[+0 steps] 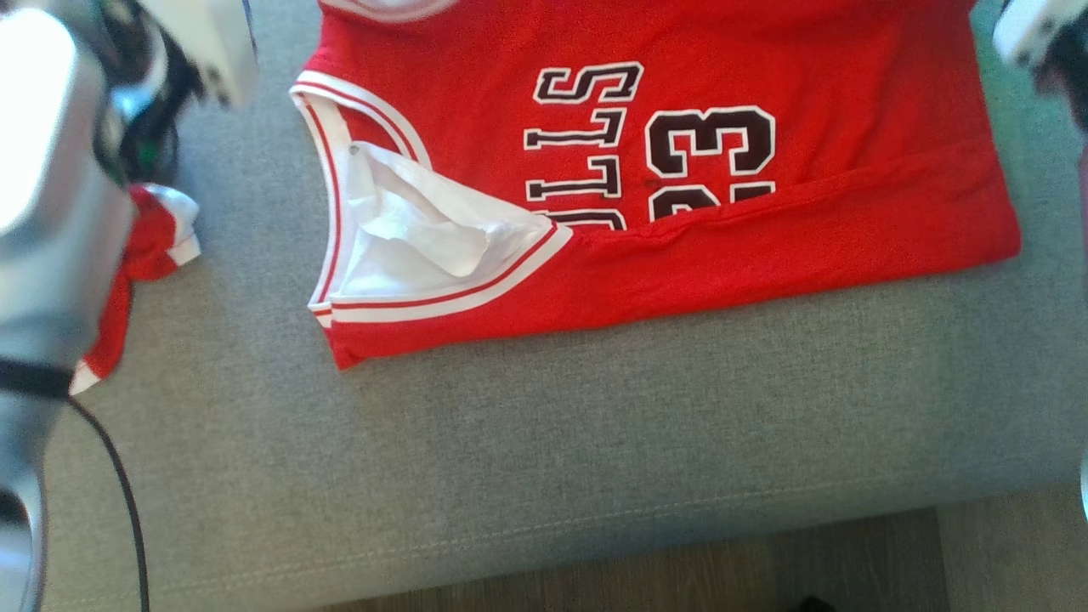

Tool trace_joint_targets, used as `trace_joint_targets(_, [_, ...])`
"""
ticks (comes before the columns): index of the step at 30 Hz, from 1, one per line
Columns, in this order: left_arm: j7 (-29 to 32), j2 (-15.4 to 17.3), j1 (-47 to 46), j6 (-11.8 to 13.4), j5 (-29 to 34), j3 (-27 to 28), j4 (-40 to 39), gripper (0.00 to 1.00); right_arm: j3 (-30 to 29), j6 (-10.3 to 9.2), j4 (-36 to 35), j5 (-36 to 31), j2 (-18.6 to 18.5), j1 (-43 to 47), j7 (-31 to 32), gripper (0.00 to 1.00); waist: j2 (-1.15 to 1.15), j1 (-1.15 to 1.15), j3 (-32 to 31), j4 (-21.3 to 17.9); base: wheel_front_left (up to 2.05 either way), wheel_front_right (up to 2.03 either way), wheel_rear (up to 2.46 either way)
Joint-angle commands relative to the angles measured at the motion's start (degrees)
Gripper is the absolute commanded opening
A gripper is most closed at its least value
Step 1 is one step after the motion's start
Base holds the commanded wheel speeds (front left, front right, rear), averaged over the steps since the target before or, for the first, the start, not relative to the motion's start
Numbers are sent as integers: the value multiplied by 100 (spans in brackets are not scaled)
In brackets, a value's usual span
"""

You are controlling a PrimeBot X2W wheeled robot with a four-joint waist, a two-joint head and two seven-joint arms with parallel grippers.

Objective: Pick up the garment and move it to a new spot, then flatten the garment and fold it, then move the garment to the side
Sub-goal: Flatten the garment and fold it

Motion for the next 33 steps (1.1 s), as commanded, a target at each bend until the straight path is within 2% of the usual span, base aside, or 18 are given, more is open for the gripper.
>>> trace_joint_targets(1, [-48,342,-81,23,-47,222,-264,0,101,-2,-280,85,-98,106,55,0,0,0,-147,53,0,0,0])
trace_joint_targets(6, [26,597,875,227,-340,280,-1168,0,334,-2,-827,549,-431,857,335,0,0,0,-366,100,0,0,0])
trace_joint_targets(11, [285,962,1832,621,-520,279,-2351,0,266,-2,-1352,801,-714,1583,520,0,0,0,-460,160,0,0,0])
trace_joint_targets(15, [495,1211,2558,1011,-651,272,-3307,0,114,-2,-1768,900,-774,2116,665,0,0,0,-505,178,0,0,0])
trace_joint_targets(19, [505,1404,3155,1393,-615,247,-4010,0,-102,-2,-2079,947,-660,2492,788,0,0,0,-504,159,0,0,0])
trace_joint_targets(24, [444,1479,3624,1640,-498,110,-4236,0,-327,-2,-2252,901,-470,2803,930,0,0,0,-486,166,0,0,0])
trace_joint_targets(33, [149,1184,4012,1823,-455,-82,-3852,0,-576,-2,-2209,775,-164,3114,1094,0,0,0,-594,176,0,0,0])
